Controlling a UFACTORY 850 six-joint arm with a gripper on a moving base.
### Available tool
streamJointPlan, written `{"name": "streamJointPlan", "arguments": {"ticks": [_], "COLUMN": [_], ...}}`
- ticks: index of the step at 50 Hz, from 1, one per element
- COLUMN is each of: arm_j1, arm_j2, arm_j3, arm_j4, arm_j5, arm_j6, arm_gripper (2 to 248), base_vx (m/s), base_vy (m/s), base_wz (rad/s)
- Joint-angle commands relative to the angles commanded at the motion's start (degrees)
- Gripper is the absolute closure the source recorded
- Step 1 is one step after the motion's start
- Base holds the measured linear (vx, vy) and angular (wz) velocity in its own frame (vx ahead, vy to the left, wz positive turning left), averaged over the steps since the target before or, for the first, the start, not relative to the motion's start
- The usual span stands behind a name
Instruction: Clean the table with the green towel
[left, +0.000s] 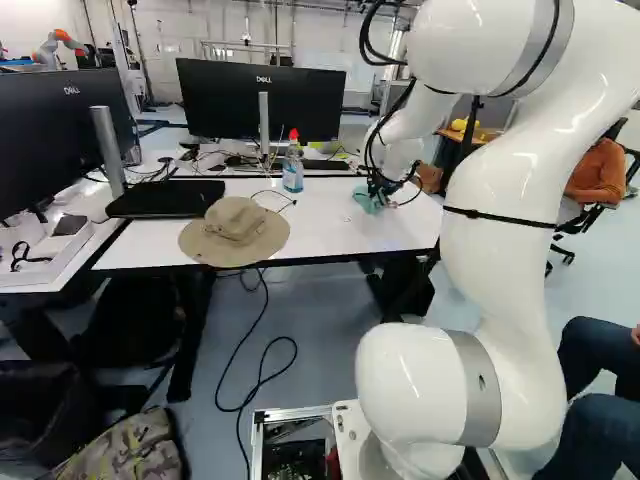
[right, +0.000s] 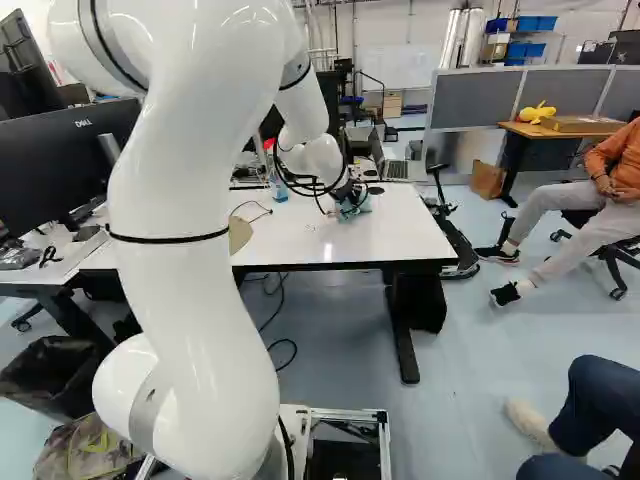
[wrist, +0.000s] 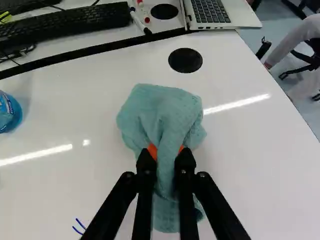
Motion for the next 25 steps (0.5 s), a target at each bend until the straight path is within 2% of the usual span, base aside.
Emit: {"name": "streamJointPlan", "arguments": {"ticks": [25], "arm_j1": [0.0], "arm_j2": [0.0], "arm_j3": [0.0], "arm_j4": [0.0], "arm_j5": [-0.7], "arm_j6": [0.0], "arm_gripper": [199], "base_vx": [0.0], "base_vy": [0.0], "base_wz": [0.0]}}
